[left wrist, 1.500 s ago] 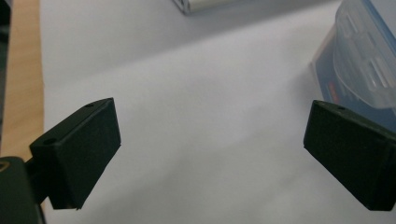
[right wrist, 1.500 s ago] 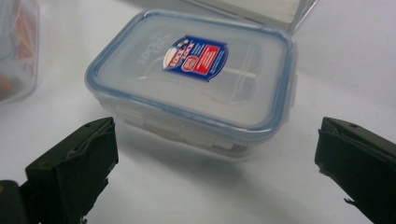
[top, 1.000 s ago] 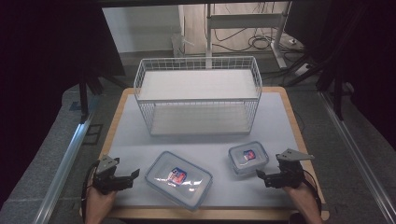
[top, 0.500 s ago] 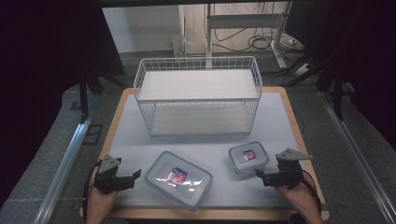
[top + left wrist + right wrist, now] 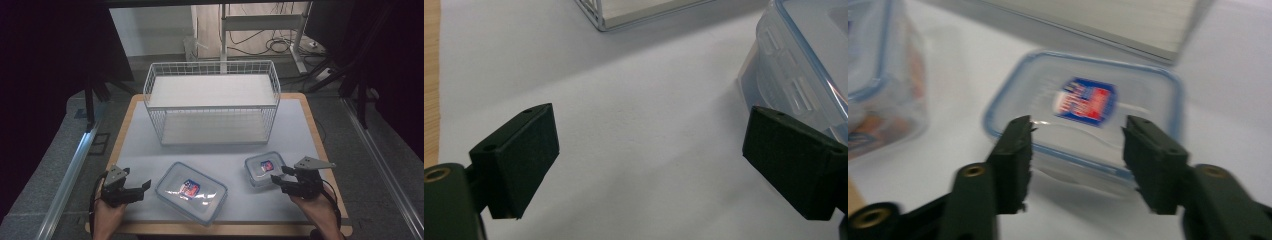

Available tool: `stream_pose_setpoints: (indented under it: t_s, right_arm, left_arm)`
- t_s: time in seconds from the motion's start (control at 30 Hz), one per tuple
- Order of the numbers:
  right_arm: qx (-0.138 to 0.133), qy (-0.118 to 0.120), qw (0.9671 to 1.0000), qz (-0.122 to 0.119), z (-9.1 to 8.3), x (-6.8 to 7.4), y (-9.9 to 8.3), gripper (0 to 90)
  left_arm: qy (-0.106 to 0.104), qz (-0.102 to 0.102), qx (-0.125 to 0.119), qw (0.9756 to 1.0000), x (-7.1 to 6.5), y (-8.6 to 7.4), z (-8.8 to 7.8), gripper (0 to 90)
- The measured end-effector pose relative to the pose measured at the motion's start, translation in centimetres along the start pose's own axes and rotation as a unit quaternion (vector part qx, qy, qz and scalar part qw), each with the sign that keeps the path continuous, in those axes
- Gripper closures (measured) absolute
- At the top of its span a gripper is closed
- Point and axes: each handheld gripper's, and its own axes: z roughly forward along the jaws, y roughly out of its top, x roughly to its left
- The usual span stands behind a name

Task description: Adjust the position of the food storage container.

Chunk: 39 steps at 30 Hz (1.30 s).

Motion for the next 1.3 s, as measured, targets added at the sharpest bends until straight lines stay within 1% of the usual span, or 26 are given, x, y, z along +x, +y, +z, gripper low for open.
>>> stream_pose_setpoints:
  t_s: [0.03,0.07,0.13,0.17,0.2,0.23,0.27,0.33,0.4,0.43,0.47,0.5,0.6,0.63,0.7,0.77,0.87,0.93,0.97,1.0,1.03,1.07,1.1,1.13,1.17,1.3]
  right_arm:
    - [0.003,0.008,0.9999,-0.009,0.2,0.2,0.1,57.1]
    - [0.003,0.008,0.9999,-0.009,0.2,0.2,0.1,57.1]
    - [0.010,0.017,0.9994,-0.028,0.7,0.7,0.4,65.2]
    - [0.012,0.035,0.9988,-0.031,1.1,1.1,0.7,75.5]
    - [0.010,0.044,0.9985,-0.031,1.4,1.4,0.9,79.5]
    - [0.010,0.044,0.9985,-0.031,1.4,1.4,0.9,79.5]
    - [0.004,0.058,0.9978,-0.033,1.8,2.0,1.3,85.7]
    - [0.004,0.062,0.9970,-0.047,2.5,2.8,1.6,88.3]
    - [0.013,0.061,0.9961,-0.062,3.4,3.5,2.0,88.9]
    - [0.013,0.061,0.9961,-0.062,3.4,3.5,2.0,88.9]
    - [0.024,0.065,0.9949,-0.073,4.4,4.0,2.3,89.2]
    - [0.028,0.064,0.9944,-0.079,4.9,4.3,2.5,89.3]
    - [0.043,0.061,0.9930,-0.091,6.5,5.0,3.0,89.9]
    - [0.043,0.061,0.9930,-0.091,6.5,5.0,3.0,89.9]
    - [0.062,0.039,0.9920,-0.103,7.5,5.4,3.3,90.0]
    - [0.061,0.042,0.9925,-0.097,7.7,5.2,3.3,90.0]
    - [0.063,0.027,0.9920,-0.106,7.7,5.3,3.3,90.0]
    - [0.061,0.026,0.9923,-0.105,7.7,5.1,3.3,90.0]
    - [0.060,0.022,0.9934,-0.095,7.7,4.7,3.3,90.0]
    - [0.059,0.020,0.9940,-0.090,7.7,4.4,3.3,90.0]
    - [0.058,0.016,0.9942,-0.089,7.7,4.1,3.3,90.0]
    - [0.058,0.016,0.9942,-0.089,7.7,4.1,3.3,90.0]
    - [0.057,0.006,0.9949,-0.083,7.7,3.5,3.3,90.0]
    - [0.057,0.006,0.9949,-0.083,7.7,3.5,3.3,90.0]
    - [0.055,-0.001,0.9957,-0.074,7.6,2.7,3.4,90.0]
    - [0.050,-0.012,0.9969,-0.060,7.7,1.4,3.6,90.0]
  left_arm:
    - [0.000,0.001,0.001,1.0000,-0.1,0.0,0.1,7.8]
    - [0.000,0.001,0.001,1.0000,-0.1,0.0,0.1,7.8]
    - [-0.001,0.002,0.002,1.0000,-0.2,0.0,0.1,7.8]
    - [-0.002,0.003,0.003,1.0000,-0.2,0.0,0.2,7.8]
    - [-0.001,0.004,0.004,1.0000,-0.3,0.0,0.3,7.8]
    - [-0.001,0.004,0.004,1.0000,-0.3,0.0,0.3,7.7]
    - [-0.001,0.005,0.005,1.0000,-0.3,0.0,0.3,7.7]
    - [0.002,0.006,0.005,1.0000,-0.3,0.0,0.4,7.7]
    - [0.002,0.005,0.004,1.0000,-0.3,0.0,0.3,7.7]
    - [0.002,0.004,0.003,1.0000,-0.3,0.0,0.4,7.7]
    - [0.001,0.004,0.004,1.0000,-0.3,0.0,0.4,7.6]
    - [0.001,0.005,0.005,1.0000,-0.3,0.0,0.4,7.6]
    - [0.001,0.006,0.005,1.0000,-0.4,0.0,0.5,7.6]
    - [0.001,0.006,0.005,1.0000,-0.4,0.0,0.5,7.6]
    - [0.001,0.009,0.008,0.9999,-0.4,0.0,0.5,7.6]
    - [0.000,0.009,0.008,0.9999,-0.4,-0.1,0.5,7.5]
    - [-0.001,0.009,0.009,0.9999,-0.4,0.0,0.6,7.5]
    - [-0.001,0.010,0.009,0.9999,-0.5,0.0,0.6,7.5]
    - [-0.001,0.011,0.011,0.9999,-0.5,0.0,0.6,7.5]
    - [-0.001,0.012,0.011,0.9999,-0.6,0.0,0.6,7.5]
    - [-0.002,0.011,0.012,0.9999,-0.6,0.0,0.7,7.5]
    - [-0.002,0.011,0.012,0.9999,-0.6,0.0,0.7,7.5]
    - [-0.002,0.011,0.013,0.9998,-0.6,0.0,0.7,7.5]
    - [-0.002,0.011,0.013,0.9998,-0.6,0.0,0.7,7.5]
    - [-0.003,0.011,0.016,0.9998,-0.6,0.0,0.8,7.5]
    - [-0.004,0.015,0.019,0.9997,-0.7,0.0,0.9,7.5]
